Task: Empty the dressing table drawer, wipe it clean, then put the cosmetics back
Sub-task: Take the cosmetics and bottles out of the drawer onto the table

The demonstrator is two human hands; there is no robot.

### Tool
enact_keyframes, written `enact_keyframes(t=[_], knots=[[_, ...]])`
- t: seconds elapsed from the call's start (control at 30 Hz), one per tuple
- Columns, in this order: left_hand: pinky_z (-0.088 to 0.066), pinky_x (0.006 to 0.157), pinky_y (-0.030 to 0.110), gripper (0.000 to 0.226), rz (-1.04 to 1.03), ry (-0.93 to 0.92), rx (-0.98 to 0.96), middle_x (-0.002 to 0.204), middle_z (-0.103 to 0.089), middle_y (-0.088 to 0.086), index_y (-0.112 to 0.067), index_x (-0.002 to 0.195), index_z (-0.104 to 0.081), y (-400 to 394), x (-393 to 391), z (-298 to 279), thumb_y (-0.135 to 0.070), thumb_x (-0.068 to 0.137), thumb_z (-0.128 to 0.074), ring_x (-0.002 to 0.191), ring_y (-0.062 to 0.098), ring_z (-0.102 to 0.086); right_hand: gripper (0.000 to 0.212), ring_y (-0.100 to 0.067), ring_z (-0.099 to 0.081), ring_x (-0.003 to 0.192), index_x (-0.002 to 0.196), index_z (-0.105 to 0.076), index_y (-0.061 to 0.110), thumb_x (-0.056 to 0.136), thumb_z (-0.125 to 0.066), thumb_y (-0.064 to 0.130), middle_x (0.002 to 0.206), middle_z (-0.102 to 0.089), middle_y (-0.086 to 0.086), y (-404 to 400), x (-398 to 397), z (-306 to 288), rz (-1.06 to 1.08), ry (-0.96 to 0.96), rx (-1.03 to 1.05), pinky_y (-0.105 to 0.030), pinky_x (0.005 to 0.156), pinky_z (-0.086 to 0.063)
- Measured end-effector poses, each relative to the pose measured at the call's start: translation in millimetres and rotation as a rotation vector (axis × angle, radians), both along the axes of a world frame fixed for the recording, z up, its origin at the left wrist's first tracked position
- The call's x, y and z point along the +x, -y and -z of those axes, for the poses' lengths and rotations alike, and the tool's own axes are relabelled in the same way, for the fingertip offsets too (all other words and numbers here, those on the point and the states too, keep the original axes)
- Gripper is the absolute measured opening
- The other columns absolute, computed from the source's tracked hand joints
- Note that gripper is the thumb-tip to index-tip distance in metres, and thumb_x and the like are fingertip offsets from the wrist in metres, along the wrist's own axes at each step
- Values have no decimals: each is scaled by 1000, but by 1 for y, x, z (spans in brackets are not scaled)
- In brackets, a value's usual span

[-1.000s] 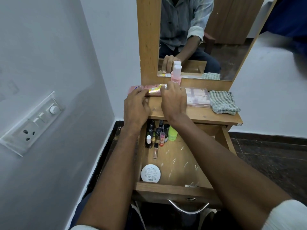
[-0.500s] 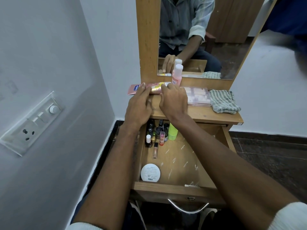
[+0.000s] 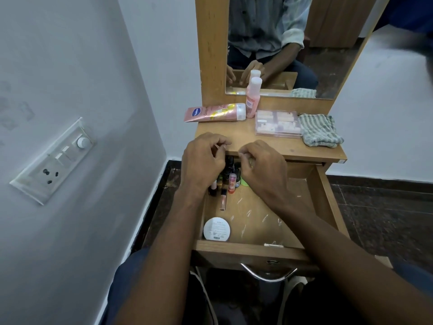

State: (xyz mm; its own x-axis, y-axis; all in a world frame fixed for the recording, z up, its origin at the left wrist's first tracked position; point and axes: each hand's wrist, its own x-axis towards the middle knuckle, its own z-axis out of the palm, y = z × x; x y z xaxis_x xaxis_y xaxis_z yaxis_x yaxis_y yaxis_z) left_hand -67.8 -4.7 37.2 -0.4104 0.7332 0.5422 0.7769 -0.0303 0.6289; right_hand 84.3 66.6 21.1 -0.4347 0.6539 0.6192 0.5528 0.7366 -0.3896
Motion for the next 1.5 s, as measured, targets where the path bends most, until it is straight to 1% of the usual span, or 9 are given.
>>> enact_keyframes(t=[0.23,0.43,0.63,0.8,1.0,1.13,1.27,1.43,1.5], knots=[[-62,66,33,13,111,138,-152,86,-78,-18,-30,100,-83,16,4,14,-21,96,-73,57,-9,-64,12,-1,-58,67,84,-75,28,85,-72,16,80,-69,15,24,16,7,-47,64,-270,-28,60,-54],[-59,61,31,11,135,156,-213,76,-76,-16,-31,97,-83,16,7,11,-31,97,-72,52,-5,-62,5,-5,-69,74,87,-77,21,84,-75,18,81,-76,7,45,15,15,-389,504,-606,-30,72,-59],[-58,69,26,14,126,104,-265,69,-74,-18,-29,94,-82,15,13,10,-35,100,-71,63,-6,-67,39,-19,-64,88,100,-71,12,80,-86,42,98,-71,-2,56,4,25,-568,710,-587,-39,76,-54],[-63,70,32,15,186,45,-380,64,-74,-15,-28,82,-82,16,9,9,-30,96,-75,56,-7,-64,47,-15,-56,85,98,-66,16,74,-89,50,93,-63,5,55,9,24,-449,750,-605,-31,67,-39],[-63,72,37,15,202,31,-388,66,-75,-15,-28,84,-82,11,15,10,-33,95,-74,60,-1,-69,38,-30,-74,76,99,-67,5,73,-94,13,91,-76,-19,41,26,14,-421,420,-1080,-43,63,-60],[-62,69,35,12,105,34,-297,65,-74,-17,-30,88,-81,9,19,5,-34,96,-73,62,-1,-68,28,-20,-70,62,101,-68,4,81,-87,8,83,-77,-13,17,40,-2,-243,90,-1117,-30,53,-55],[-61,61,37,12,-25,59,-127,77,-75,-17,-30,92,-81,4,24,-1,-33,97,-71,64,3,-66,26,-23,-75,66,102,-68,7,84,-86,14,82,-78,-12,-1,50,-25,-156,-141,-989,-36,60,-58],[-61,82,30,25,40,103,-32,110,-77,-13,-23,120,-78,-10,28,-6,-28,96,-73,91,5,-70,22,-21,-79,71,100,-70,3,86,-84,14,86,-80,-11,-26,52,-53,-39,-352,-900,-36,62,-62],[-58,82,20,39,91,75,-53,118,-73,-10,-23,131,-73,-18,26,-8,-33,93,-78,93,4,-68,20,-21,-79,72,99,-72,2,86,-83,12,85,-79,-12,-38,44,-56,1,-430,-890,-39,75,-65]])
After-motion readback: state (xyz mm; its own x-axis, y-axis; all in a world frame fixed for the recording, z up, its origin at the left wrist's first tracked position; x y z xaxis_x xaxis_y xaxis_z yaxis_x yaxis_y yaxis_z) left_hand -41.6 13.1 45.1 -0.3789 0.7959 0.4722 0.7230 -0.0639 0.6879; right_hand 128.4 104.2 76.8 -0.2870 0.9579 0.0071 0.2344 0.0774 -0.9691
